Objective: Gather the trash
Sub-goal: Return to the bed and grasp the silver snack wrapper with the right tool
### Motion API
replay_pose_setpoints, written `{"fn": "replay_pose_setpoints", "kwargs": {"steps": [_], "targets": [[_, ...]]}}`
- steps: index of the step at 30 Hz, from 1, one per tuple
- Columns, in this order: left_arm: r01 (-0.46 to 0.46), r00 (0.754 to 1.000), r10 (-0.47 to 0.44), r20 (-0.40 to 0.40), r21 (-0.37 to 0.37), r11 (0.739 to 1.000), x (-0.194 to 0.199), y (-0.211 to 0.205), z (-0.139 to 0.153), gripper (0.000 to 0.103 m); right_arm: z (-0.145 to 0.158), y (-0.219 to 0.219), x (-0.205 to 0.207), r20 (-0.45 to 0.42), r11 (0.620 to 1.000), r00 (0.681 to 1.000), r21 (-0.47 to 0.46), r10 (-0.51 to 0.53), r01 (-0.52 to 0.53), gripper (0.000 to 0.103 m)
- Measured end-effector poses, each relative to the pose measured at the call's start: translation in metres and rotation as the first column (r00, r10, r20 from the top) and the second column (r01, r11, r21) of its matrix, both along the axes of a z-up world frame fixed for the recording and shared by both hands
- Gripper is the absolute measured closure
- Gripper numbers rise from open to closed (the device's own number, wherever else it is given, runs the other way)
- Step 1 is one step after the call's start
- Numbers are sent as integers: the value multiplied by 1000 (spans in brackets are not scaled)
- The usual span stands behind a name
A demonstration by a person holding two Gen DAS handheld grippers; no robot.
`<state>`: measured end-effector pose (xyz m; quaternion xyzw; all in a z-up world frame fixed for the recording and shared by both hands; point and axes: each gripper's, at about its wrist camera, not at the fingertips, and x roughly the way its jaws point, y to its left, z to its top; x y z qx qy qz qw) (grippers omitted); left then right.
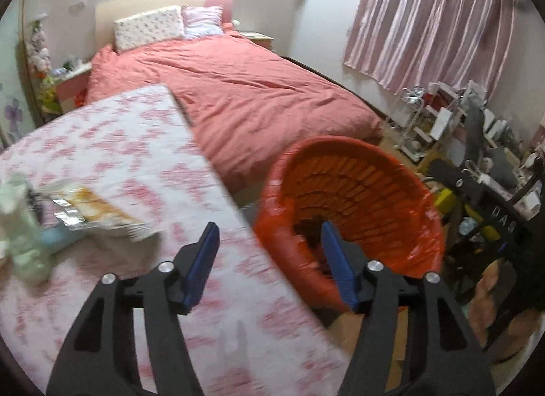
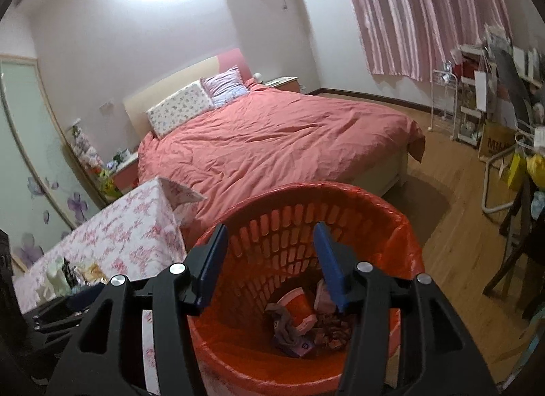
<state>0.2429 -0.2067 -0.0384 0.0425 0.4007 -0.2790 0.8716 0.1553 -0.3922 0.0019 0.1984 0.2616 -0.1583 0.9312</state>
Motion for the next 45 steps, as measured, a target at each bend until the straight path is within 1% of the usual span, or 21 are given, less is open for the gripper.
{"fn": "replay_pose_setpoints", "kwargs": {"steps": [2,6,11,14,16,19,20,23,25,28,31,35,36,37,39,40,41,45], "targets": [[-32,999,32,23,21,999,-2,19,1,34,3,14,5,-13,999,999,-25,30,-30,50],[-108,993,106,51,53,993,-3,65,2,30,5,42,17,-36,994,994,-41,100,-101,50],[-220,973,214,85,82,972,-1,129,1,28,3,85,36,-77,976,974,-40,212,-216,50],[-303,951,293,104,97,948,0,175,0,26,-2,118,54,-110,954,949,-27,295,-299,50],[-353,933,343,104,103,930,2,204,-2,26,-5,135,64,-132,941,935,-32,329,-336,50],[-423,905,416,85,97,901,5,243,-5,26,-11,166,79,-165,916,907,-41,387,-399,50],[-455,890,450,76,89,886,6,262,-5,26,-12,174,84,-176,907,897,-41,406,-418,50],[-513,858,509,61,71,856,6,298,-6,26,-16,195,98,-203,886,872,-43,446,-462,48],[-534,846,531,57,64,843,5,311,-6,26,-18,204,105,-211,883,869,-49,448,-467,42],[-557,831,554,56,61,829,4,327,-7,25,-21,213,116,-234,883,867,-66,439,-465,40],[-566,825,564,50,60,822,1,335,-9,24,-31,220,127,-273,881,857,-61,437,-469,40],[-569,822,568,38,58,820,-2,340,-13,24,-43,224,134,-330,884,849,-78,413,-460,40],[-569,822,568,37,58,820,-1,341,-14,24,-46,222,134,-343,889,848,-71,404,-452,46],[-570,822,569,35,58,820,-2,342,-15,24,-48,221,134,-351,892,846,-61,401,-448,55],[-571,821,570,31,59,819,-1,344,-17,24,-49,217,130,-343,901,854,-47,391,-431,62],[-571,821,571,29,59,819,-1,343,-17,24,-49,216,129,-339,902,853,-31,396,-431,65],[-572,820,571,27,60,818,-1,343,-18,24,-48,213,126,-325,902,854,-3,407,-431,66],[-570,821,570,21,62,819,4,343,-21,24,-42,208,115,-288,911,870,23,401,-413,68]]}}
